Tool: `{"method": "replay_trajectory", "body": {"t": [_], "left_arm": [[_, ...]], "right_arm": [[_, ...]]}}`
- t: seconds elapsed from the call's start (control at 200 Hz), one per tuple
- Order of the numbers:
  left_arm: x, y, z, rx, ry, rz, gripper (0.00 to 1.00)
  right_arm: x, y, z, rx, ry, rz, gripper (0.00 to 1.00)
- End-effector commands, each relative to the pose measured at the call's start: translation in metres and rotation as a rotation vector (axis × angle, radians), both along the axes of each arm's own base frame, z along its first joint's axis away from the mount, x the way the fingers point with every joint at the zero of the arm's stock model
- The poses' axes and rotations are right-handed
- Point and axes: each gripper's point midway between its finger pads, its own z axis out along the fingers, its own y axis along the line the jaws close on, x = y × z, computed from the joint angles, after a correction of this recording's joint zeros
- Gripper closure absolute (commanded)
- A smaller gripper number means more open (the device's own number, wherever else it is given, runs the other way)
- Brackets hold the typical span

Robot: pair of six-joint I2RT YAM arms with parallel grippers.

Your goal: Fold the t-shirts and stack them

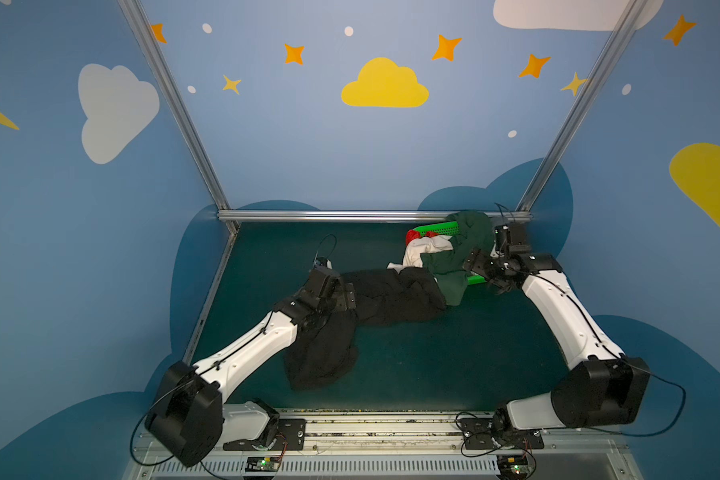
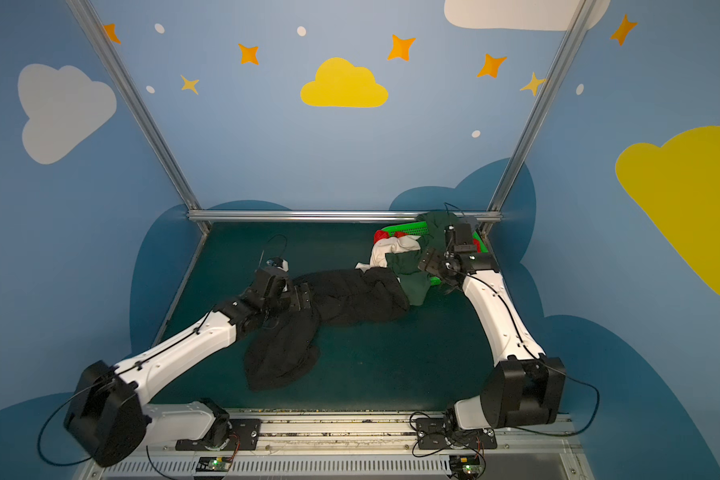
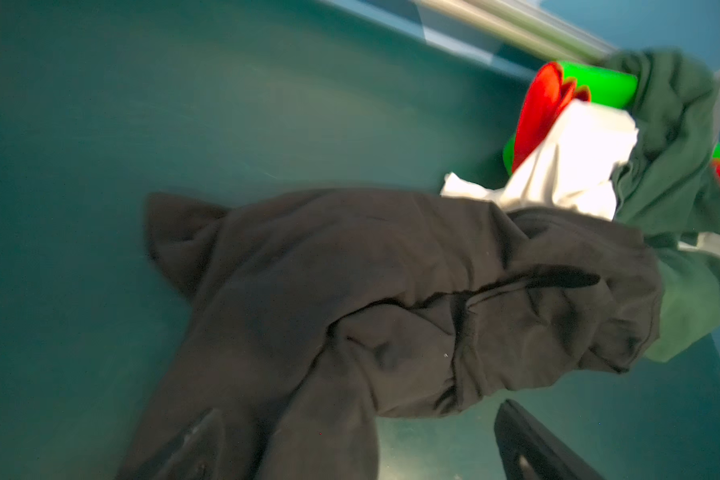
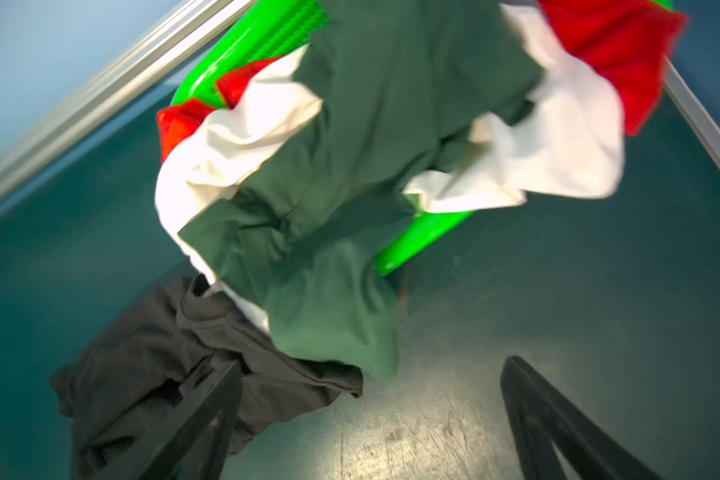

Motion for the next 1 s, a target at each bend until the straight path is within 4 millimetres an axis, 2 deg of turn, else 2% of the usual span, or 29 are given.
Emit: {"method": "replay_trajectory", "body": {"t": [0.0, 0.21, 0.325, 0.415, 0.546, 0.691, 0.756, 0.801, 0.881, 0.996], "left_arm": [[-0.004, -0.011, -0.029, 0.063, 0.134, -0.077, 0.0], [0.013, -0.005, -0.071, 0.178, 0.248, -0.018, 0.0], [0.013, 0.001, -0.095, 0.214, 0.314, 0.002, 0.0], [0.009, 0.012, -0.115, 0.185, 0.38, 0.025, 0.04], [0.004, 0.035, -0.137, 0.167, 0.439, 0.083, 0.22], [-0.005, 0.051, -0.153, 0.139, 0.525, 0.128, 0.66], [-0.007, 0.059, -0.156, 0.11, 0.53, 0.165, 0.82], [-0.007, 0.073, -0.156, 0.092, 0.537, 0.234, 0.95], [-0.005, 0.101, -0.148, 0.037, 0.508, 0.354, 0.96], [0.003, 0.145, -0.12, -0.055, 0.383, 0.539, 0.96]], "right_arm": [[-0.004, -0.011, -0.007, 0.096, -0.011, -0.057, 0.05], [-0.013, -0.019, -0.023, 0.149, 0.008, -0.065, 0.05], [-0.016, -0.017, -0.032, 0.196, 0.018, -0.06, 0.05], [-0.017, -0.016, -0.041, 0.259, 0.028, -0.061, 0.05], [-0.016, -0.014, -0.056, 0.289, 0.047, -0.053, 0.05], [-0.011, -0.011, -0.069, 0.317, 0.064, -0.049, 0.05], [-0.007, -0.01, -0.073, 0.323, 0.068, -0.05, 0.05], [-0.005, -0.011, -0.075, 0.322, 0.069, -0.053, 0.05], [0.001, -0.013, -0.079, 0.322, 0.075, -0.065, 0.05], [0.01, -0.01, -0.081, 0.315, 0.072, -0.059, 0.05]]}}
